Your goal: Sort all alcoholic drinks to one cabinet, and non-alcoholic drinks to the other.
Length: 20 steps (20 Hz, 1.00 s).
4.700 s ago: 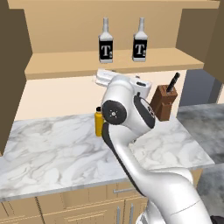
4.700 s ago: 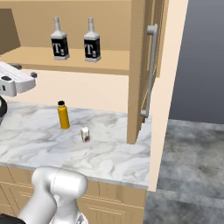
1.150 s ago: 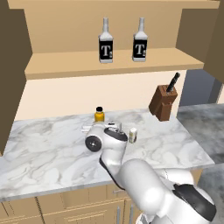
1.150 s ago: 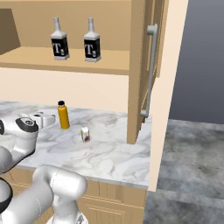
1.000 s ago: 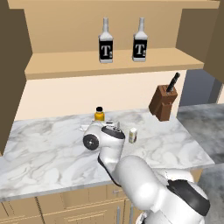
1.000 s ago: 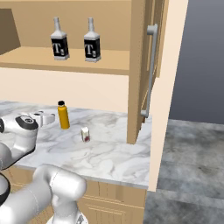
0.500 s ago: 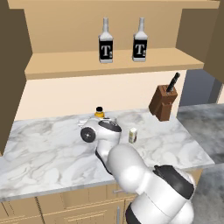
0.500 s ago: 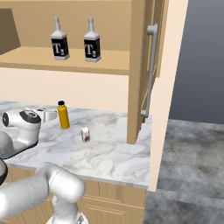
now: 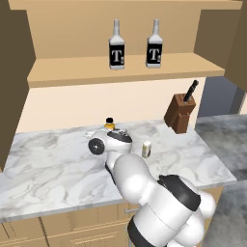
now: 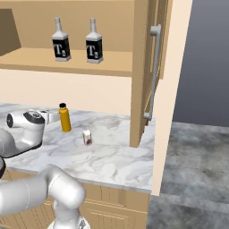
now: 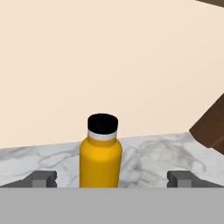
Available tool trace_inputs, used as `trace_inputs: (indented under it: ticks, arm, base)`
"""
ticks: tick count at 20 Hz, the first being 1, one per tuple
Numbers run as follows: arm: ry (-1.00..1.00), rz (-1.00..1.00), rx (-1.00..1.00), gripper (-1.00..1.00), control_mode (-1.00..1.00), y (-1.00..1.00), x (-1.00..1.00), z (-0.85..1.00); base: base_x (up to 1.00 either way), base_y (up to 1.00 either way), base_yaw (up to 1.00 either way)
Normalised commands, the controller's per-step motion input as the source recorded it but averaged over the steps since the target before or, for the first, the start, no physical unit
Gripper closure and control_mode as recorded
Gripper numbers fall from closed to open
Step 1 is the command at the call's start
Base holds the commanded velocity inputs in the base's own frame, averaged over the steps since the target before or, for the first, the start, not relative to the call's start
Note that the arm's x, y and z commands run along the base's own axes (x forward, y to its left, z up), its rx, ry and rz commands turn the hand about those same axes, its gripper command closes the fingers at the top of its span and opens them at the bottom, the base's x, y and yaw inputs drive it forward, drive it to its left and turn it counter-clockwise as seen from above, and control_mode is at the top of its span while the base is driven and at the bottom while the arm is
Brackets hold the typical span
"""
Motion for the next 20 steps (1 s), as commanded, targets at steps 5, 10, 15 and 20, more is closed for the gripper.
trace_inputs:
  ticks: [5,10,15,20]
  arm:
    - [0.0,0.0,0.0,-1.0,-1.0,0.0,0.19,-0.13]
    - [0.0,0.0,0.0,-1.0,-1.0,0.0,0.16,-0.16]
    - [0.0,0.0,0.02,-1.0,-1.0,0.0,0.13,-0.17]
    - [0.0,0.0,0.03,-1.0,-1.0,0.0,0.13,-0.1]
  base:
    - [0.0,0.0,0.0]
    - [0.0,0.0,0.0]
    - [0.0,0.0,0.0]
    - [0.0,0.0,0.0]
